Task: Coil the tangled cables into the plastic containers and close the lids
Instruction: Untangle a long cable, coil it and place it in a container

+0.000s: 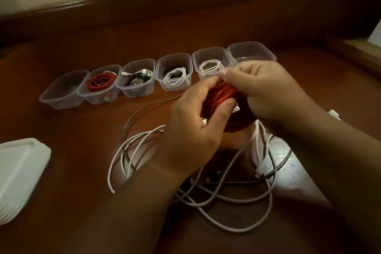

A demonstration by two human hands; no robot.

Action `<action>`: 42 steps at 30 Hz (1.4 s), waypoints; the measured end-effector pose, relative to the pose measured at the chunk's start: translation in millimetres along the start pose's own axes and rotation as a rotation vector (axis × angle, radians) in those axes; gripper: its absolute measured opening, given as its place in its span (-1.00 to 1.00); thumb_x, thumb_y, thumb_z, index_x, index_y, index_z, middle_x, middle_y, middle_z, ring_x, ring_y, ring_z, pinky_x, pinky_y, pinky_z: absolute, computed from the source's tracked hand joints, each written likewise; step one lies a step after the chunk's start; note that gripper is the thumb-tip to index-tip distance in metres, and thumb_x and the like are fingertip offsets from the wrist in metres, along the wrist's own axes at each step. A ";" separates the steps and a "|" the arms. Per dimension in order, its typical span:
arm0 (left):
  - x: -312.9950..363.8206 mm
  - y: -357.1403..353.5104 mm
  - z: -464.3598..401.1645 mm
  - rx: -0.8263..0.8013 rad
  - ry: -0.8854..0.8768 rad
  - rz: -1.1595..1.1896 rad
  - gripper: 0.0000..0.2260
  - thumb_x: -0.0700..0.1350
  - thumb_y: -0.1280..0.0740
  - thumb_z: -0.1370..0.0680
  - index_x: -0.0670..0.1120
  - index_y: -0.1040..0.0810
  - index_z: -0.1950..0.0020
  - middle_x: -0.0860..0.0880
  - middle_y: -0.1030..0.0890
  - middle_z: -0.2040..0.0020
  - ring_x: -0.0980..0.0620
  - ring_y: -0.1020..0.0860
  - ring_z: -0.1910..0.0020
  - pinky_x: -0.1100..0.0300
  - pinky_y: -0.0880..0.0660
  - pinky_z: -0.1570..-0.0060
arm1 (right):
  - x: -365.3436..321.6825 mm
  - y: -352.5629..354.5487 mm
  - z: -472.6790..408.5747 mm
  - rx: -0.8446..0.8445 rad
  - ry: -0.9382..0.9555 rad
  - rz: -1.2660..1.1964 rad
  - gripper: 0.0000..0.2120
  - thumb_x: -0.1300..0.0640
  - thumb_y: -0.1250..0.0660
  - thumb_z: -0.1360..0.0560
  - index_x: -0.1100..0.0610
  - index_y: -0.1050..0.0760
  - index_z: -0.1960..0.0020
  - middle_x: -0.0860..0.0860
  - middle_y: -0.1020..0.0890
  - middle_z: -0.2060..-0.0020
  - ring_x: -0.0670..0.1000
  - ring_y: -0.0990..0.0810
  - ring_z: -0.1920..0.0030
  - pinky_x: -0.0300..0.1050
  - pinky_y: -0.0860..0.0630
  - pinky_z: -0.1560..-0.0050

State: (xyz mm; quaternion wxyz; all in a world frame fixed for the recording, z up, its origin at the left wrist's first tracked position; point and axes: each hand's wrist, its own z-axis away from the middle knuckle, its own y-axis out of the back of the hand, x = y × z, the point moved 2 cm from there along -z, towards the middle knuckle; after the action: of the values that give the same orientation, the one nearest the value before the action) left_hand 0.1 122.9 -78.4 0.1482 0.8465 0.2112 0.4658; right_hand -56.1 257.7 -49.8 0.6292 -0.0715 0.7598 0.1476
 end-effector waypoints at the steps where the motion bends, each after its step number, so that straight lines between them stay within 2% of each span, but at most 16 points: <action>1: -0.2 -2.3 0.1 0.003 -0.016 -0.020 -0.67 0.06 -0.23 -0.63 0.09 -0.35 -0.39 0.23 -0.48 -0.18 0.31 -0.50 -0.21 0.42 -0.48 -0.10 | -0.2 -1.4 0.1 -0.011 -0.013 0.010 -0.70 0.01 -0.29 -0.60 0.14 -0.56 0.24 0.01 -0.59 0.42 -0.01 -0.57 0.36 -0.10 -0.52 0.25; 3: -0.7 -4.7 -0.4 0.055 -0.012 -0.020 -0.71 0.03 -0.19 -0.65 0.06 -0.38 -0.36 0.20 -0.49 -0.17 0.28 -0.50 -0.20 0.40 -0.46 -0.12 | 0.8 -4.9 0.7 -0.043 -0.084 -0.065 -0.66 -0.06 -0.28 -0.59 0.19 -0.55 0.18 0.02 -0.52 0.47 -0.02 -0.48 0.45 -0.13 -0.45 0.31; 5: -1.1 -2.6 -1.5 0.151 -0.031 -0.031 -0.76 0.03 -0.17 -0.65 0.05 -0.41 -0.30 0.15 -0.52 -0.16 0.20 -0.52 -0.18 0.33 -0.49 -0.13 | 3.3 -11.1 2.5 -0.097 -0.192 -0.269 -0.66 -0.10 -0.29 -0.55 0.20 -0.53 0.09 -0.01 -0.43 0.52 -0.07 -0.36 0.52 -0.19 -0.35 0.36; 8: -3.3 3.0 -1.1 0.275 -0.033 -0.010 -0.84 0.03 -0.17 -0.65 0.12 -0.42 -0.22 0.14 -0.56 -0.11 0.13 -0.56 -0.14 0.16 -0.55 -0.12 | 7.2 -22.8 5.3 -0.189 -0.320 -0.615 -0.70 -0.10 -0.38 -0.43 0.16 -0.58 0.08 -0.01 -0.50 0.45 -0.08 -0.43 0.47 -0.15 -0.46 0.19; 11: -4.8 1.9 0.3 0.363 -0.028 -0.012 -0.85 0.00 -0.17 -0.66 0.08 -0.44 -0.21 0.13 -0.57 -0.10 0.12 -0.58 -0.13 0.06 -0.57 -0.10 | 10.5 -28.8 6.2 -0.213 -0.368 -0.773 -0.75 -0.08 -0.41 -0.40 0.12 -0.62 0.20 -0.01 -0.55 0.40 -0.07 -0.47 0.43 -0.09 -0.53 0.10; 14: -1.0 -3.5 2.0 0.357 -0.090 -0.063 -0.86 -0.01 -0.16 -0.66 0.07 -0.39 -0.22 0.14 -0.54 -0.11 0.15 -0.55 -0.13 0.14 -0.55 -0.11 | 10.0 -26.7 7.9 -0.123 -0.342 -0.755 -0.74 -0.10 -0.41 -0.39 0.10 -0.59 0.28 -0.02 -0.51 0.47 -0.08 -0.41 0.49 -0.10 -0.43 0.09; 17: 0.3 -9.0 2.6 0.271 -0.131 -0.102 -0.83 -0.04 -0.17 -0.67 0.00 -0.41 -0.25 0.05 -0.54 -0.11 0.11 -0.55 -0.12 0.13 -0.55 -0.10 | 11.3 -21.4 7.8 0.053 -0.322 -0.658 -0.64 -0.21 -0.43 -0.37 0.07 -0.51 0.34 -0.03 -0.43 0.52 -0.07 -0.37 0.50 -0.17 -0.39 0.23; 20: -0.9 -9.9 0.9 0.179 -0.112 -0.080 -0.81 -0.07 -0.20 -0.67 -0.11 -0.45 -0.24 0.03 -0.55 -0.08 0.09 -0.56 -0.08 0.08 -0.57 -0.04 | 11.2 -19.5 5.4 0.168 -0.240 -0.546 -0.65 -0.05 -0.40 -0.50 0.05 -0.45 0.39 -0.07 -0.40 0.58 -0.12 -0.35 0.56 -0.23 -0.34 0.38; 22: -0.3 -7.4 -0.6 0.125 -0.069 0.008 -0.81 -0.07 -0.25 -0.65 -0.09 -0.47 -0.23 0.05 -0.56 -0.07 0.09 -0.57 -0.08 0.10 -0.59 -0.03 | 8.0 -18.6 3.7 0.168 -0.218 -0.559 -0.65 0.07 -0.36 -0.54 0.08 -0.44 0.40 -0.07 -0.41 0.61 -0.12 -0.39 0.60 -0.24 -0.39 0.46; 27: -1.8 7.9 -5.8 0.141 0.094 0.295 -0.82 0.00 -0.30 -0.56 0.05 -0.56 -0.15 0.05 -0.63 -0.01 0.05 -0.63 -0.04 0.12 -0.60 0.02 | 4.5 -15.2 0.9 0.088 -0.185 -0.515 -0.70 0.10 -0.32 -0.57 0.11 -0.40 0.32 -0.07 -0.42 0.62 -0.12 -0.40 0.62 -0.29 -0.41 0.49; 31: -13.8 28.4 -15.2 0.276 0.087 0.165 -0.83 -0.22 -0.32 -0.57 0.03 -0.62 0.03 0.15 -0.65 0.15 0.18 -0.61 0.16 0.28 -0.53 0.16 | 3.8 -11.3 -0.9 0.058 -0.172 -0.522 -0.65 0.08 -0.35 -0.55 0.07 -0.46 0.41 -0.05 -0.41 0.59 -0.08 -0.38 0.59 -0.22 -0.41 0.46; 34: -9.4 26.1 -13.0 0.252 0.064 0.241 -0.86 -0.22 -0.33 -0.60 0.02 -0.60 -0.02 0.05 -0.67 0.08 0.09 -0.65 0.06 0.17 -0.59 0.06 | -3.3 -10.1 4.0 -0.037 -0.174 -0.776 -0.57 0.01 -0.33 -0.50 0.07 -0.39 0.51 -0.05 -0.30 0.64 -0.09 -0.28 0.62 -0.25 -0.38 0.46; 36: 1.1 16.6 -7.2 0.234 -0.006 0.301 -0.85 -0.24 -0.32 -0.60 0.01 -0.56 -0.05 0.01 -0.66 0.06 0.05 -0.66 0.02 0.17 -0.60 0.04 | -10.4 -11.2 7.8 -0.091 -0.153 -0.890 -0.52 -0.02 -0.28 -0.49 0.08 -0.31 0.56 -0.06 -0.24 0.66 -0.12 -0.20 0.64 -0.30 -0.31 0.46; 39: 10.1 3.9 -0.6 0.204 -0.162 0.169 -0.74 -0.35 -0.28 -0.59 -0.01 -0.52 -0.15 -0.01 -0.64 -0.03 0.07 -0.65 -0.04 0.19 -0.59 -0.01 | -12.8 -11.4 8.1 -0.048 -0.151 -0.947 -0.46 -0.01 -0.21 -0.58 0.11 -0.22 0.55 -0.05 -0.22 0.66 -0.12 -0.20 0.66 -0.31 -0.34 0.57; 40: 10.7 3.6 -0.7 0.200 -0.162 0.146 -0.72 -0.36 -0.27 -0.59 -0.03 -0.53 -0.17 -0.02 -0.65 -0.05 0.06 -0.64 -0.07 0.17 -0.59 -0.05 | -12.8 -12.1 7.7 -0.012 -0.152 -0.950 -0.46 0.00 -0.21 -0.59 0.11 -0.22 0.53 -0.05 -0.22 0.66 -0.12 -0.22 0.66 -0.30 -0.34 0.58; 42: 10.3 9.0 -5.7 0.181 -0.026 0.211 -0.71 -0.36 -0.21 -0.59 -0.03 -0.60 -0.10 0.00 -0.68 0.00 0.07 -0.64 -0.05 0.17 -0.59 -0.06 | -9.8 -13.7 4.1 0.091 -0.165 -0.928 -0.53 0.02 -0.26 -0.59 0.09 -0.25 0.46 -0.04 -0.25 0.64 -0.10 -0.27 0.64 -0.28 -0.36 0.55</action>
State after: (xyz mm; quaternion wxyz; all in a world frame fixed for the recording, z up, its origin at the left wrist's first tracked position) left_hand 2.2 120.5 -63.9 0.0243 0.8799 0.1604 0.4466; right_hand -46.2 245.3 -42.8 0.6895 -0.3639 0.6006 -0.1773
